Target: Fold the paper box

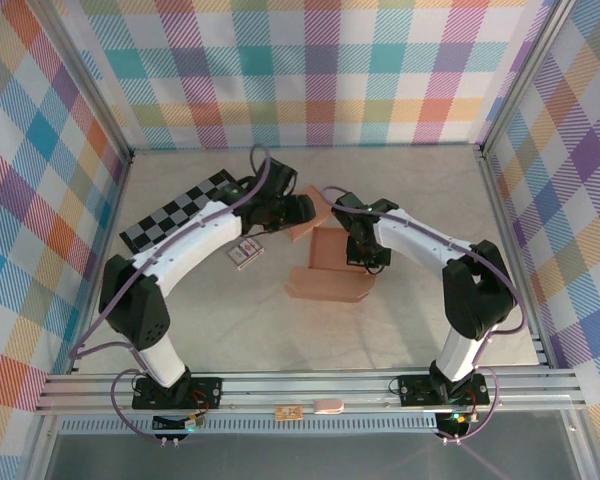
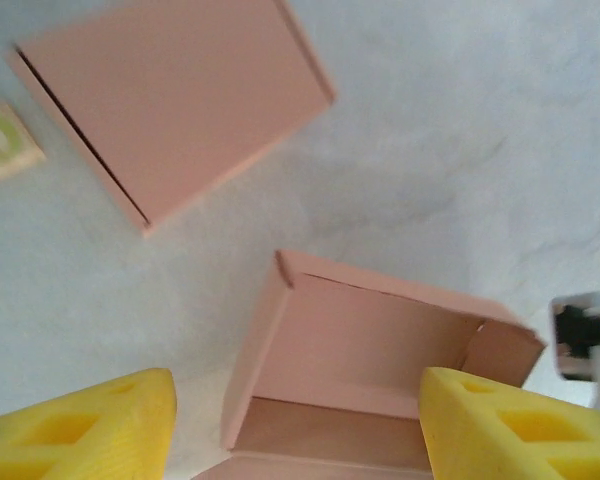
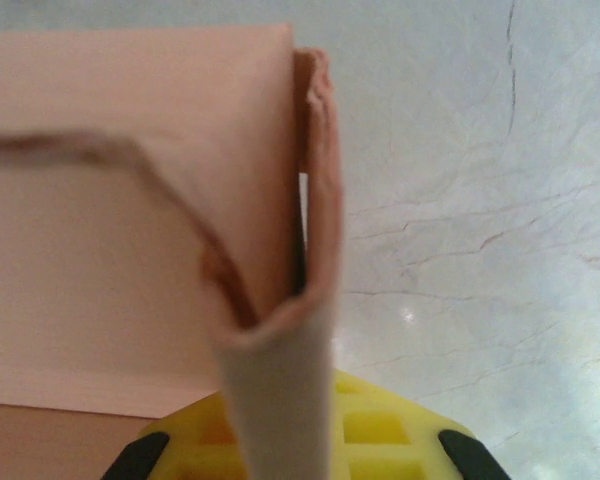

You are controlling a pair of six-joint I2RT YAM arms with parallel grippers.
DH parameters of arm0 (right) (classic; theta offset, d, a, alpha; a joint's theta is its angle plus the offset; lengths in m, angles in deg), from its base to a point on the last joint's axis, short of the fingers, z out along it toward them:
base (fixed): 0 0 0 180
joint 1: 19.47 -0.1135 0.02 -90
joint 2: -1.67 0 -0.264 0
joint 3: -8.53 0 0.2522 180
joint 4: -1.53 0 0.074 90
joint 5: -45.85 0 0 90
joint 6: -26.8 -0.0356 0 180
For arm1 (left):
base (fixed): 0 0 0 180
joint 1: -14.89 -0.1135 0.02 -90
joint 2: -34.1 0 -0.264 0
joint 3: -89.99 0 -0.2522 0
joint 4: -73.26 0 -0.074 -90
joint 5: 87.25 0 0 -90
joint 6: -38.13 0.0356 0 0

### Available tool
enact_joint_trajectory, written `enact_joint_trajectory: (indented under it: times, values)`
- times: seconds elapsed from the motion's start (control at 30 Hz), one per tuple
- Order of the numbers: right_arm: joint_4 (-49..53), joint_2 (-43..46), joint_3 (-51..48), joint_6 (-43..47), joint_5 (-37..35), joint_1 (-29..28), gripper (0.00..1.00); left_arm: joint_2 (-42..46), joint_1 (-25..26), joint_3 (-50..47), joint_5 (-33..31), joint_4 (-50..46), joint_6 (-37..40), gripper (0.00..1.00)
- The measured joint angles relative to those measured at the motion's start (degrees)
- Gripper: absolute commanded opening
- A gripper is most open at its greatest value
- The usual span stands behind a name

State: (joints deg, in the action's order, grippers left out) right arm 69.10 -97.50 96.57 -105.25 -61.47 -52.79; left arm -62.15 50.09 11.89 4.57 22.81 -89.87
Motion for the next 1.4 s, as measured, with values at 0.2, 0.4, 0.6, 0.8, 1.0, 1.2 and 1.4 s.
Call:
enact_joint_trajectory:
  times: [0.2,0.4,0.6,0.8,1.0,1.2,1.4]
  values:
    - [-3.45,6.47,-8.66,-14.84,8.98,8.55,0.00,10.86,-1.36,0.70,-4.74,2.58,7.21,0.83]
    - [-10.01,12.39,-17.70,-34.67,16.63,10.12,0.00,19.58,-2.69,-1.68,-5.29,9.79,13.42,1.00]
    - [-17.90,12.85,-24.83,-52.24,22.86,10.12,0.00,21.11,-5.92,-9.29,-3.93,11.26,9.81,0.98]
    - [-22.18,10.73,-25.05,-62.34,26.25,10.12,0.00,21.03,-6.73,-13.29,7.26,10.54,8.55,0.78]
    - [-23.15,5.81,-23.56,-67.76,27.78,10.12,0.02,20.04,-5.73,-16.70,17.81,9.55,9.11,0.68]
    - [-24.30,3.80,-21.20,-70.79,28.98,10.12,0.17,18.62,-1.55,-18.93,22.38,7.50,9.77,0.66]
    - [-23.89,3.63,-20.57,-72.54,29.38,10.12,0.35,16.39,2.01,-18.86,23.98,6.12,11.06,0.63]
